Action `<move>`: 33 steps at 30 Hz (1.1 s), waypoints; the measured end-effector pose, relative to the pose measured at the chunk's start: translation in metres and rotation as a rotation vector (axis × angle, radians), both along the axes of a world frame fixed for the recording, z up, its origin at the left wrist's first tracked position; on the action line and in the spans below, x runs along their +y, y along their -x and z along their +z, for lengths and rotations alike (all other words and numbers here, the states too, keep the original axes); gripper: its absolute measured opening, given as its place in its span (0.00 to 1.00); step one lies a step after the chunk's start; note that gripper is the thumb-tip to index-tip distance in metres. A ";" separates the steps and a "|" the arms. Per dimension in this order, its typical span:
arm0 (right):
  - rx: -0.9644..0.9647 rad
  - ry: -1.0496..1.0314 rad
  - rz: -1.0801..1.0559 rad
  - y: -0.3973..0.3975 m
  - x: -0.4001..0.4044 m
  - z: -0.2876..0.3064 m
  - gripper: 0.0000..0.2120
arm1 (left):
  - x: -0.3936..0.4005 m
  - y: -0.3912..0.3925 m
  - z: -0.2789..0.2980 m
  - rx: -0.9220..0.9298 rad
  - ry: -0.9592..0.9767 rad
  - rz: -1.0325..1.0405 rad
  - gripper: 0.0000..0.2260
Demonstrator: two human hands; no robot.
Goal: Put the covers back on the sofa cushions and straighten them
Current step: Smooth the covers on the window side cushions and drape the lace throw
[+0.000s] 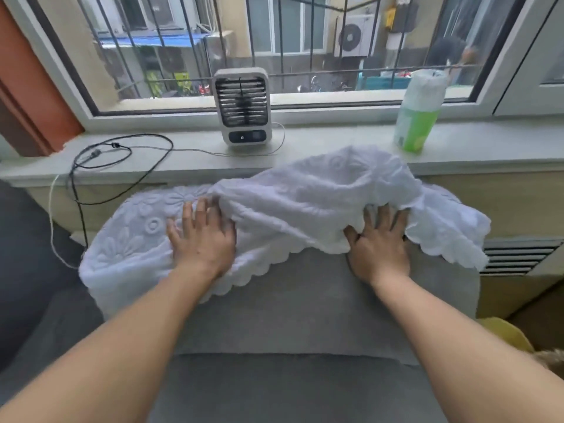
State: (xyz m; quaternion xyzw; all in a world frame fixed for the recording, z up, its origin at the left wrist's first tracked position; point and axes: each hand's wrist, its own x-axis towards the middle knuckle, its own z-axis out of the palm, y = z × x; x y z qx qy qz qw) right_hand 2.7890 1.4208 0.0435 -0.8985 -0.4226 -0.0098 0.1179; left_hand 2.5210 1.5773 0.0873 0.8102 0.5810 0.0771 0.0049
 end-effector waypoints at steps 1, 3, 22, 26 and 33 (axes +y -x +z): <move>-0.030 -0.007 -0.002 -0.002 0.001 -0.003 0.35 | -0.003 -0.004 -0.015 -0.009 -0.041 0.020 0.28; -0.062 -0.062 -0.049 -0.001 0.003 -0.004 0.32 | 0.000 -0.010 -0.032 -0.039 -0.126 0.042 0.29; 0.053 -0.348 0.034 0.013 -0.017 0.007 0.30 | -0.045 -0.024 0.012 0.174 -0.311 0.048 0.26; 0.094 -0.846 0.028 0.069 -0.109 -0.034 0.19 | -0.156 0.015 -0.033 -0.329 -0.213 -0.258 0.25; 0.339 -0.340 -0.249 0.147 -0.261 -0.216 0.23 | -0.297 0.147 -0.253 -0.186 0.487 0.015 0.27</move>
